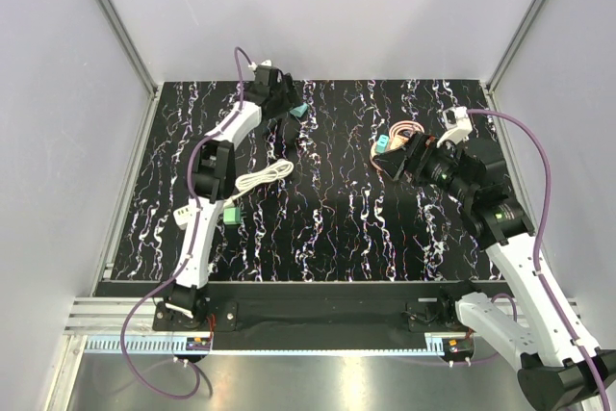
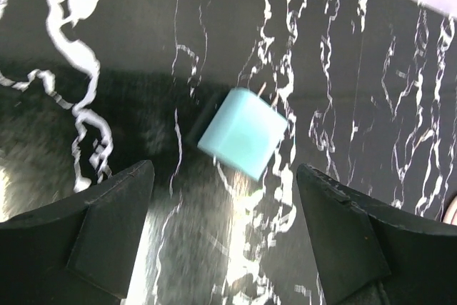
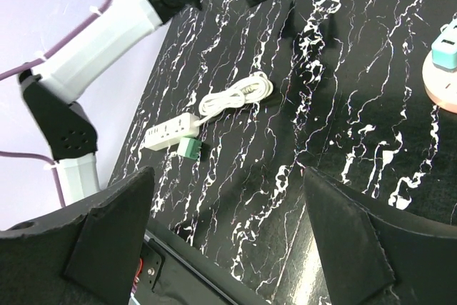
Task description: Insert the plug
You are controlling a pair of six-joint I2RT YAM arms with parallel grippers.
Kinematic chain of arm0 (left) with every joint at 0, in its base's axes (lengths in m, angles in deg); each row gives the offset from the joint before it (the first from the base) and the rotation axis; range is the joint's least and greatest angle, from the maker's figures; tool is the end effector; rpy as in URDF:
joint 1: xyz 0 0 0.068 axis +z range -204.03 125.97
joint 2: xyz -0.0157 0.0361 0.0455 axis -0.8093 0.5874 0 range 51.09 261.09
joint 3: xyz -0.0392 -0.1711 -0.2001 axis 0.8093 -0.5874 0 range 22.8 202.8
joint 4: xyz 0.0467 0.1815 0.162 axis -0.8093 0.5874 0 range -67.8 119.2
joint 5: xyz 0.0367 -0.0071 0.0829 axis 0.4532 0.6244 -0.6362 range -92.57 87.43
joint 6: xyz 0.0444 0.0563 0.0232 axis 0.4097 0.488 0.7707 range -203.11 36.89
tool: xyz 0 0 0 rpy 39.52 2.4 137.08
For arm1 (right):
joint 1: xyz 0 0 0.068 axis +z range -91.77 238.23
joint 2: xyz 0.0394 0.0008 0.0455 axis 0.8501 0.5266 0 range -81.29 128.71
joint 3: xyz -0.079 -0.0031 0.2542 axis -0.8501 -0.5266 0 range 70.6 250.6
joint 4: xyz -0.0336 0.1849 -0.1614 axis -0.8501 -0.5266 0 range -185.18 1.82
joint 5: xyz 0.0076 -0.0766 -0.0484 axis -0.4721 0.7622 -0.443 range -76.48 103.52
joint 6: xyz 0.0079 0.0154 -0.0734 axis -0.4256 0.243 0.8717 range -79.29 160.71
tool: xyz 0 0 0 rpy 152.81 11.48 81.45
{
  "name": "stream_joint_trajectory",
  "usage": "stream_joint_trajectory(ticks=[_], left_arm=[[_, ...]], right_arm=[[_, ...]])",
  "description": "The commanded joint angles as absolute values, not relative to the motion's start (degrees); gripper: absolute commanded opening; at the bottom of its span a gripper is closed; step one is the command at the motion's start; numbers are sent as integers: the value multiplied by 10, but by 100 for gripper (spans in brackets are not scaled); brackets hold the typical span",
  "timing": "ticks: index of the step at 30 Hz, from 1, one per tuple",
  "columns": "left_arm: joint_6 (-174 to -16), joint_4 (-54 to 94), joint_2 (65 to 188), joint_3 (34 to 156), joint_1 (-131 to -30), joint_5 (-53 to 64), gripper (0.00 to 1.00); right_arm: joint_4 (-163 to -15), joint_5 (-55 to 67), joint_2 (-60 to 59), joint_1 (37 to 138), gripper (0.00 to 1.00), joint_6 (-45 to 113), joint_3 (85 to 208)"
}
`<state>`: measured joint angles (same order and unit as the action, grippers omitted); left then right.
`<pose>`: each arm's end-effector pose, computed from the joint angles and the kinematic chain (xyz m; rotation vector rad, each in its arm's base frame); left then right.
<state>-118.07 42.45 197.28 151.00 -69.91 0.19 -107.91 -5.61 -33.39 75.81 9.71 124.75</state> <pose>0.5563 -0.1614 0.1575 -0.3532 2.2644 -0.5271 0.1848 0.0804 0.3577 -0.0284 1.8864 0.8941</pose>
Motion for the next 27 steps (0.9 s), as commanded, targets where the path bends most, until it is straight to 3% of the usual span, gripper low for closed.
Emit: stream_joint_trajectory(ticks=[1,13,27], left_arm=[[-1215,342,1987,1528,-696,-1,84],[-1361,263,2046,1530,-691,37,81],[-1335,243,2053,1521,-709,160,78]], right_arm=[[-1071,-64,-341,763,91,112,1275],[-1083,-55,-354,771,92,125,1276],[-1086,-47,-366,773,93,129,1266]])
